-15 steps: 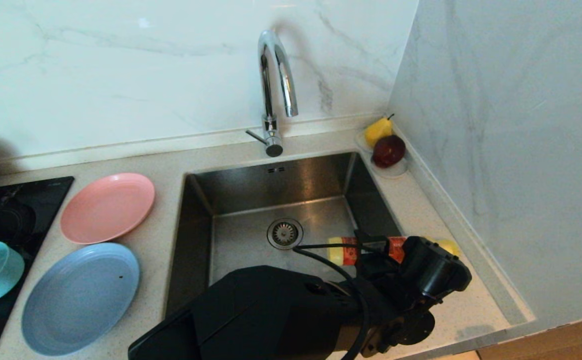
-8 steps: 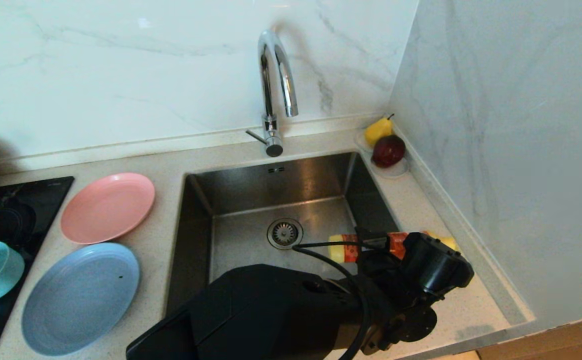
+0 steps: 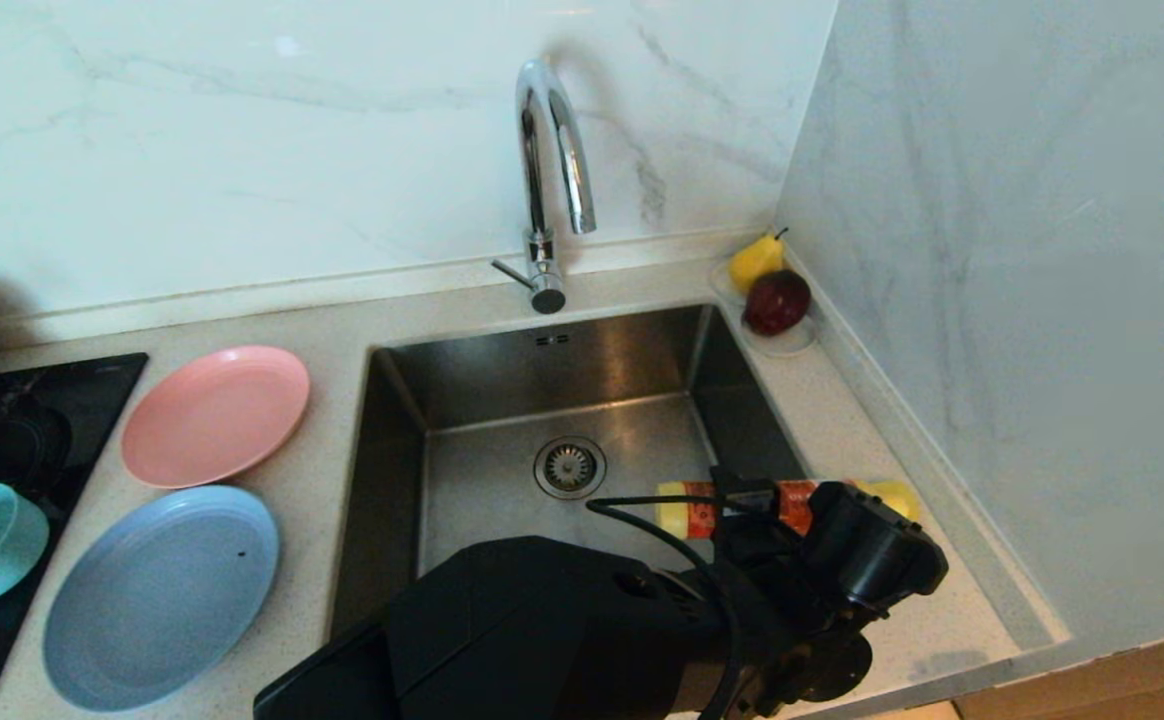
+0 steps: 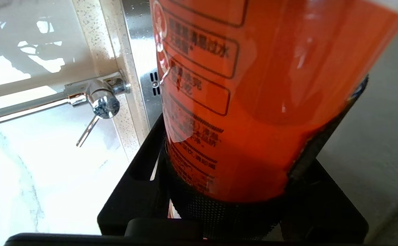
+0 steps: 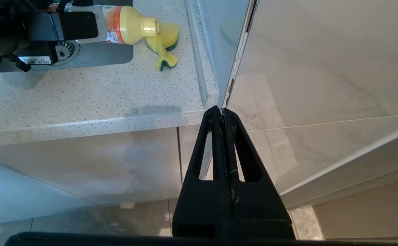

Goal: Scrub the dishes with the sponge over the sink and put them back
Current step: Squeeze it onto the sponge

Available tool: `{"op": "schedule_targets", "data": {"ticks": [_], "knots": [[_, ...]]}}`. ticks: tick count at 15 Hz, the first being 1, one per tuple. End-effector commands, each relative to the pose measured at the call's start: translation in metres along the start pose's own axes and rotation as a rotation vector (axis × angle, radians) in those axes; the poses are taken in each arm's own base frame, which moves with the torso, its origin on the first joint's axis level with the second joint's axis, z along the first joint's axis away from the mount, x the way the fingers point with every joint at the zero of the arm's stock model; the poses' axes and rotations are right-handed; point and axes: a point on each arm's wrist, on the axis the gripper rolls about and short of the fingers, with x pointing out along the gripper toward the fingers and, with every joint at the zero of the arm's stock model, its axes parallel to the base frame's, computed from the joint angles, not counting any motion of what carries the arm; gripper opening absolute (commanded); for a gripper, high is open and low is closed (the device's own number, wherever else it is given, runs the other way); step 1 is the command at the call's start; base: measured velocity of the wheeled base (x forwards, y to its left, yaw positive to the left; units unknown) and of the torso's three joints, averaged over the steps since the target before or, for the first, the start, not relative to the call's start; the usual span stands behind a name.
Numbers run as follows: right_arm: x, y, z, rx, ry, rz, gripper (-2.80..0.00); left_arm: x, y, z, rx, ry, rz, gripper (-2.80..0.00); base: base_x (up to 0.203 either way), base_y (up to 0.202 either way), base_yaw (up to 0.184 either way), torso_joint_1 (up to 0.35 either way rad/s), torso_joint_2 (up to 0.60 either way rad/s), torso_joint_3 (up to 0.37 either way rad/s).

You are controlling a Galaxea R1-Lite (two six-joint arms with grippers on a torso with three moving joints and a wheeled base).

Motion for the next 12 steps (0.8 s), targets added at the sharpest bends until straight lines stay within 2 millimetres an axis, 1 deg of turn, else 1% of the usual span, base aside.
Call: {"op": "schedule_targets", "data": {"ticks": [1, 7, 12], "knots": [[0.0, 0.0, 0.0, 0.0, -0.001, 0.0, -2.8, 0.0001, -0.0008, -0.0005, 0.007, 0.006, 0.003, -2.8, 0.0, 0.0, 0.0, 0.0, 0.0, 0.0], [0.0001, 0.0, -0.0004, 0.0, 0.001, 0.0, -2.8, -0.001, -0.0046, -0.0014, 0.025, 0.008, -0.003, -2.8, 0.0, 0.0, 0.0, 0.0, 0.0, 0.0], [0.0, 0.0, 0.0, 0.0, -0.001, 0.0, -2.8, -0.0006, -0.0028, -0.0013, 0.015, 0.008, 0.0, -2.8, 0.0, 0.0, 0.0, 0.0, 0.0, 0.0]]}}
